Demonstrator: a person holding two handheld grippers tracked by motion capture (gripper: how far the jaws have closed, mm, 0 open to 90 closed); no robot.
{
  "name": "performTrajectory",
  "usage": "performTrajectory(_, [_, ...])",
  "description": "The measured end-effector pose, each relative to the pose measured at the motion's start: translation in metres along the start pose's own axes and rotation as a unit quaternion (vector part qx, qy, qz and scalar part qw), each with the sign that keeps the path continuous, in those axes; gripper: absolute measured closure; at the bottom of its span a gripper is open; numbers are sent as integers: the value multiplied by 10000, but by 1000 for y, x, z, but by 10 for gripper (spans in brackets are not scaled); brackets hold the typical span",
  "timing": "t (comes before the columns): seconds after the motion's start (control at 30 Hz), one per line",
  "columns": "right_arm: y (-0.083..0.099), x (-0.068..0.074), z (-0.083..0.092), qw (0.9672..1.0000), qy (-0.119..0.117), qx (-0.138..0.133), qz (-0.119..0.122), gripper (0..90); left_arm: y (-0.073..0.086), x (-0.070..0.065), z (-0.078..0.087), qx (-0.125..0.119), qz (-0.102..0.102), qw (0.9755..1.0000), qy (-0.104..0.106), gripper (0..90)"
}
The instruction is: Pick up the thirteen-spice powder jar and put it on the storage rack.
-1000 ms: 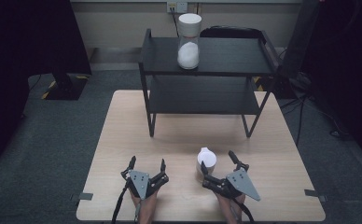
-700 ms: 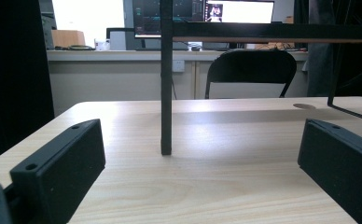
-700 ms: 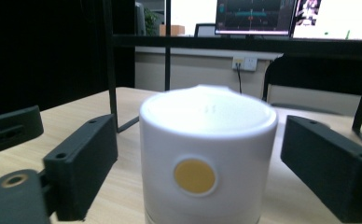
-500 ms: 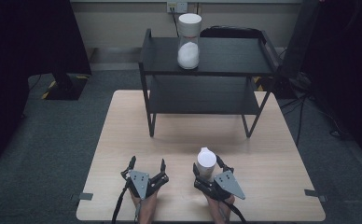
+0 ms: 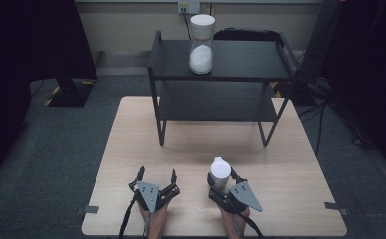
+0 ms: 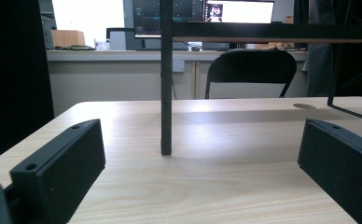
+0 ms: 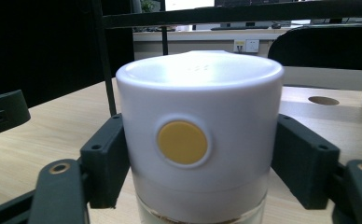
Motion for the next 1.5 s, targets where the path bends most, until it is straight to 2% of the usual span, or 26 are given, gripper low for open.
performTrajectory(0.5, [-4, 2, 0, 9999, 31, 84, 68, 298, 0, 0, 0, 0, 2, 10000, -2, 2])
performTrajectory(0.67, [-6, 1, 0, 9999, 32, 143, -50, 298, 0, 0, 0, -1, 2, 10000, -2, 3])
performTrajectory(0.97, [-13, 1, 1, 9999, 8, 122, 48, 299, 0, 0, 0, -2, 3, 10000, -3, 2])
performTrajectory(1.27, [-20, -3, 3, 9998, -91, 136, 92, 300, 0, 0, 0, -1, 2, 10000, -4, 2])
performTrajectory(1.5, [-26, -7, 6, 9994, -263, 149, 149, 301, 0, 0, 0, -1, 3, 10000, -3, 1])
Point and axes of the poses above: each handheld gripper's, and its own axes: z roughly backward along the jaws, y roughly out of its underside, x roughly to its left, the point moved 8 cm from there along -z, roughly forward along the jaws, and after that the axes turned 10 degrees about z, right-handed, at the moved point
